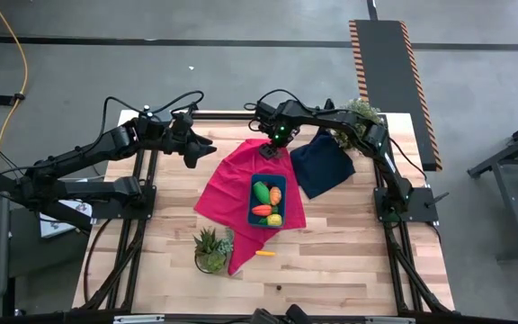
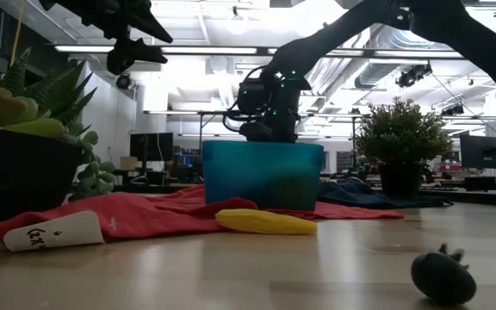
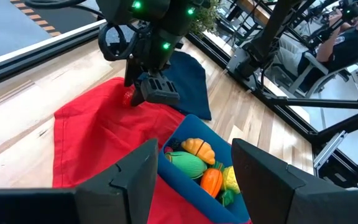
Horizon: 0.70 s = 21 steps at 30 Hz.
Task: Pick and placing Produce into tupperware
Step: Put the strawberry into the blue bin
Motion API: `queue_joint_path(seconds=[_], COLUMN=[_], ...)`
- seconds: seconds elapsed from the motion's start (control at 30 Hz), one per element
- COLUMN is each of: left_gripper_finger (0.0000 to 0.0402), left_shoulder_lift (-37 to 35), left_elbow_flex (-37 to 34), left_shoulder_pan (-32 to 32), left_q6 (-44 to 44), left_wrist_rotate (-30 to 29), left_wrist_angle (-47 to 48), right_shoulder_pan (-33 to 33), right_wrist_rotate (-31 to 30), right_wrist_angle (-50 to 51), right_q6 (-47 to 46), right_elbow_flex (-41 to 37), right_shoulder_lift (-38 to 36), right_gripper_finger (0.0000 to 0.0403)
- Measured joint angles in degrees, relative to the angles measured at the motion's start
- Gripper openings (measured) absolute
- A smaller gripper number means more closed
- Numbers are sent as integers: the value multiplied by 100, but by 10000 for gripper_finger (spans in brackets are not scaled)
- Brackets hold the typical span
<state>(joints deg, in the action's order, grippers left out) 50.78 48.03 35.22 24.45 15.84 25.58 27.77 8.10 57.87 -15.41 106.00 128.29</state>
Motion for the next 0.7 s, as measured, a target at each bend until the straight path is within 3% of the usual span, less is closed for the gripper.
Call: queue_joint_path(seconds=[0.7], left_gripper_finger=[193], left_shoulder_lift=[0], left_elbow_flex=[0], left_shoulder_pan=[0], left_q6=[-11], left_wrist_rotate=[0], left_wrist_angle=[2], right_shoulder_pan=[-2], right_wrist_rotate=[-92], right_wrist_angle=[15], right_q6=[107], right_elbow_flex=[0], right_shoulder_lift=[3], right_gripper_finger=[240])
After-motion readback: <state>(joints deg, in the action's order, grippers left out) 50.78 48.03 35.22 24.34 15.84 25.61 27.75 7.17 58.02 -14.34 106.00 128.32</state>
